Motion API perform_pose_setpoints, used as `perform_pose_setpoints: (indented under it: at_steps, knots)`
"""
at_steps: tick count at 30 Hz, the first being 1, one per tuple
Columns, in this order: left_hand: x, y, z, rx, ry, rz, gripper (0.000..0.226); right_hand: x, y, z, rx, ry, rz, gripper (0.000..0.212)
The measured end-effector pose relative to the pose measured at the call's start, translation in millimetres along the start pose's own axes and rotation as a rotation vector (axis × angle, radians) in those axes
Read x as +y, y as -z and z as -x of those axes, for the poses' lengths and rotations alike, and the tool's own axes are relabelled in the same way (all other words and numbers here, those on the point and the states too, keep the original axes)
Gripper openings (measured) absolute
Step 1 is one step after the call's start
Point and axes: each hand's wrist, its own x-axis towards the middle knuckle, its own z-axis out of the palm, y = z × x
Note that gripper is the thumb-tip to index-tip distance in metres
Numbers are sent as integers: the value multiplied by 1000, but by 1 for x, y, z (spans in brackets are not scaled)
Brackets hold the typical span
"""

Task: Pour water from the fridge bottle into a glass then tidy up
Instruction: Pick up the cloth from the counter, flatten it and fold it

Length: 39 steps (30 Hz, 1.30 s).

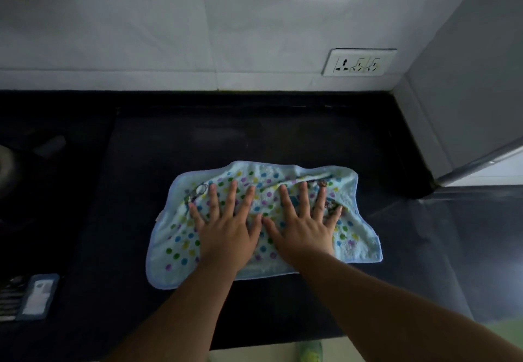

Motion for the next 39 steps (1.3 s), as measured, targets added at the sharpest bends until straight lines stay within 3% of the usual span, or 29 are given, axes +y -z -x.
perform_pose_setpoints:
  at_steps: [8, 17, 27, 39]
  knots:
    - [-34, 13, -52, 29, 138, 26, 71, -47, 5, -64, 65, 149, 15, 79]
    - [-10, 25, -135, 40, 178, 36, 68, -48, 20, -139, 119, 193, -17, 64]
    - [72, 20, -177, 55, 103, 49, 71, 21, 40, -173, 148, 69, -30, 69]
    - [188, 3, -142, 40, -89, 86, 71, 132, 42, -136, 187, -182, -40, 71]
